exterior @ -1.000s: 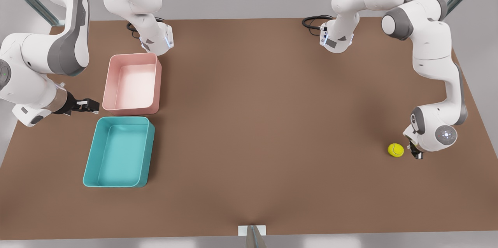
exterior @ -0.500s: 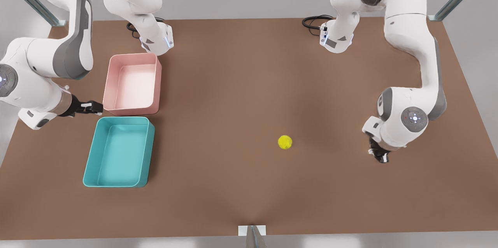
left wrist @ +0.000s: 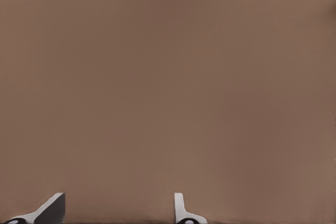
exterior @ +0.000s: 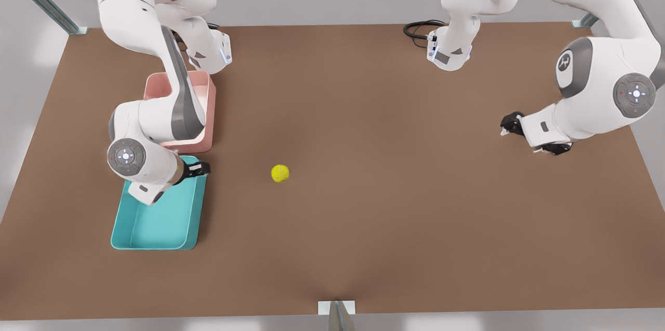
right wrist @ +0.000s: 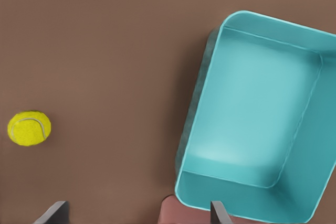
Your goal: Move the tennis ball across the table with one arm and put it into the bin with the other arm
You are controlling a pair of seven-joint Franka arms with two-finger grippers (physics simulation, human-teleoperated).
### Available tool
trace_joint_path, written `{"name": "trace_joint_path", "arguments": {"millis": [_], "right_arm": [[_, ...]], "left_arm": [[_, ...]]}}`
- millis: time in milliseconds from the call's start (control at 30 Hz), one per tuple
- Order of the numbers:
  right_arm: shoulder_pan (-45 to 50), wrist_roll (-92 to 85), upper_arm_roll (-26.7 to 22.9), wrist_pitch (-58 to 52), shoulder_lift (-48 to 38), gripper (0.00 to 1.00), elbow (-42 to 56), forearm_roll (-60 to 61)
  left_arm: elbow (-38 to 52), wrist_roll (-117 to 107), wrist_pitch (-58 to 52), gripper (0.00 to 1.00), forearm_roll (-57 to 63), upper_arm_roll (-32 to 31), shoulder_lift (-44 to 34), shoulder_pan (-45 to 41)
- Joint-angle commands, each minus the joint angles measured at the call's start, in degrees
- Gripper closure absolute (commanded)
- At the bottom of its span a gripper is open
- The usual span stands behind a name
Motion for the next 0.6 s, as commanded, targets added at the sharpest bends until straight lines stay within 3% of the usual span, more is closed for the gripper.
{"name": "trace_joint_path", "arguments": {"millis": [0,233,567], "right_arm": [[1.38,16.0,0.05,10.68,0.78,0.0,-2.07,0.45],[8.85,28.39,-0.04,28.97,3.77,0.0,-10.42,3.87],[14.31,36.66,-0.04,39.26,5.09,0.0,-20.44,3.96]], "left_arm": [[0.06,-33.89,-2.93,0.0,-0.5,0.01,0.49,0.53],[-0.03,-31.07,-1.96,0.0,-1.12,-0.08,1.2,0.62],[-0.03,-30.99,-1.87,0.0,-1.12,-0.17,1.28,0.71]]}}
